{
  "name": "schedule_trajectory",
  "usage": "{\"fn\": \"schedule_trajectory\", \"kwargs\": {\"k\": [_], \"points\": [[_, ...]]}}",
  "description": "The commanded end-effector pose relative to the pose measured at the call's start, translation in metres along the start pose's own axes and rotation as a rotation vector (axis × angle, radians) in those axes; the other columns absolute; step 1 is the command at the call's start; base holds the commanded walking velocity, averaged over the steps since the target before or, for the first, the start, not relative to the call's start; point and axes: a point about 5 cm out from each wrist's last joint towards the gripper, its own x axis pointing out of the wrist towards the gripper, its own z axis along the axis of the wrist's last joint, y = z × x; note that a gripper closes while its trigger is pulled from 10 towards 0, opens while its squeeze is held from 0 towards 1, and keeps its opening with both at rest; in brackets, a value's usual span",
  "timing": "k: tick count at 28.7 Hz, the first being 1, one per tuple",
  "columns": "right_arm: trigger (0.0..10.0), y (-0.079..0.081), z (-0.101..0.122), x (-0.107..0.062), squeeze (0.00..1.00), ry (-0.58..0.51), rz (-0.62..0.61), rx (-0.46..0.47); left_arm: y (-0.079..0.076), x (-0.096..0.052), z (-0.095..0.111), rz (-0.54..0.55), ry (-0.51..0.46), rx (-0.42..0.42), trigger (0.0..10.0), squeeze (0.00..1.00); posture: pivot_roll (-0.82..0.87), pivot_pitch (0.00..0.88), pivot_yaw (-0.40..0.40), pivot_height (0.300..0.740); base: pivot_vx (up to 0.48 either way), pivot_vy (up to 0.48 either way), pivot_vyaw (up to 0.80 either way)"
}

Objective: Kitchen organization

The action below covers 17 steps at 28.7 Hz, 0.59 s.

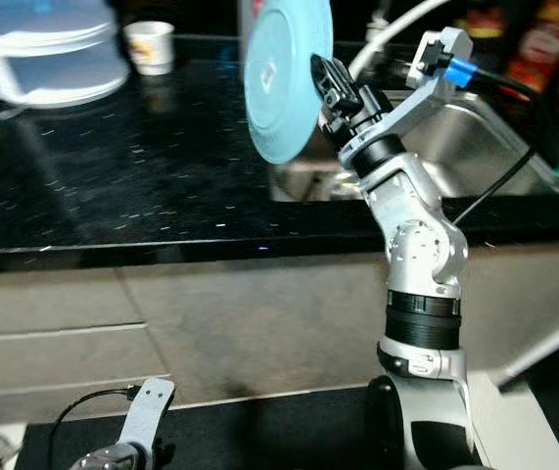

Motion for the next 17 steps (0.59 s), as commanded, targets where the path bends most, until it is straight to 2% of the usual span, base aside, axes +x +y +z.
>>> {"fn": "schedule_trajectory", "kwargs": {"k": [1, 2, 3, 4, 5, 6, 8, 10, 11, 16, 17], "points": [[10.0, 0.002, 0.004, 0.004, 0.00, -0.016, -0.010, -0.047, 0.001, -0.001, -0.006, 0.002, 0.016, 0.001, 10.0, 0.00, 0.07, 0.075, -0.045, 0.740, 0.000, 0.000, -0.80], [10.0, 0.000, 0.003, 0.005, 0.00, -0.004, -0.031, -0.090, 0.001, -0.001, -0.006, 0.004, 0.015, 0.005, 10.0, 0.00, 0.06, 0.069, -0.047, 0.740, 0.000, 0.000, -0.80], [10.0, -0.004, 0.000, 0.005, 0.00, 0.027, -0.078, -0.199, 0.001, -0.001, -0.006, 0.005, 0.018, 0.015, 10.0, 0.00, 0.06, 0.066, -0.047, 0.740, 0.000, 0.000, -0.80], [10.0, -0.007, -0.002, 0.006, 0.00, 0.038, -0.103, -0.239, 0.001, -0.001, -0.006, 0.005, 0.019, 0.015, 10.0, 0.00, 0.06, 0.066, -0.047, 0.740, 0.000, 0.000, -0.80], [10.0, -0.007, -0.002, 0.006, 0.00, 0.038, -0.103, -0.239, 0.001, -0.001, -0.006, 0.005, 0.019, 0.015, 10.0, 0.00, 0.06, 0.066, -0.047, 0.740, 0.000, 0.000, -0.80], [10.0, -0.010, -0.006, 0.007, 0.00, 0.060, -0.135, -0.332, 0.001, -0.001, -0.006, 0.003, 0.019, 0.016, 10.0, 0.00, 0.06, 0.065, -0.044, 0.740, 0.000, 0.000, 0.00], [10.0, -0.011, -0.011, 0.008, 0.00, 0.087, -0.150, -0.384, 0.000, 0.000, -0.006, -0.001, 0.018, 0.017, 10.0, 0.00, 0.06, 0.063, -0.044, 0.740, 0.000, 0.000, 0.00], [10.0, -0.010, -0.014, 0.009, 0.00, 0.097, -0.152, -0.397, 0.000, 0.000, -0.006, -0.003, 0.018, 0.022, 10.0, 0.00, 0.05, 0.062, -0.046, 0.740, 0.000, 0.000, 0.00], [10.0, -0.010, -0.017, 0.013, 0.00, 0.109, -0.162, -0.440, -0.001, 0.000, -0.005, -0.005, 0.018, 0.027, 10.0, 0.00, 0.05, 0.062, -0.050, 0.740, 0.000, 0.000, 0.00], [10.0, -0.010, -0.021, 0.021, 0.00, 0.122, -0.174, -0.493, -0.003, 0.000, -0.005, -0.010, 0.012, 0.027, 10.0, 0.00, 0.05, 0.062, -0.055, 0.740, 0.000, 0.000, 0.00], [10.0, -0.008, -0.026, 0.024, 0.00, 0.136, -0.166, -0.546, -0.004, 0.000, -0.004, -0.013, 0.009, 0.026, 10.0, 0.00, 0.04, 0.067, -0.058, 0.740, 0.000, 0.000, 0.00]]}}
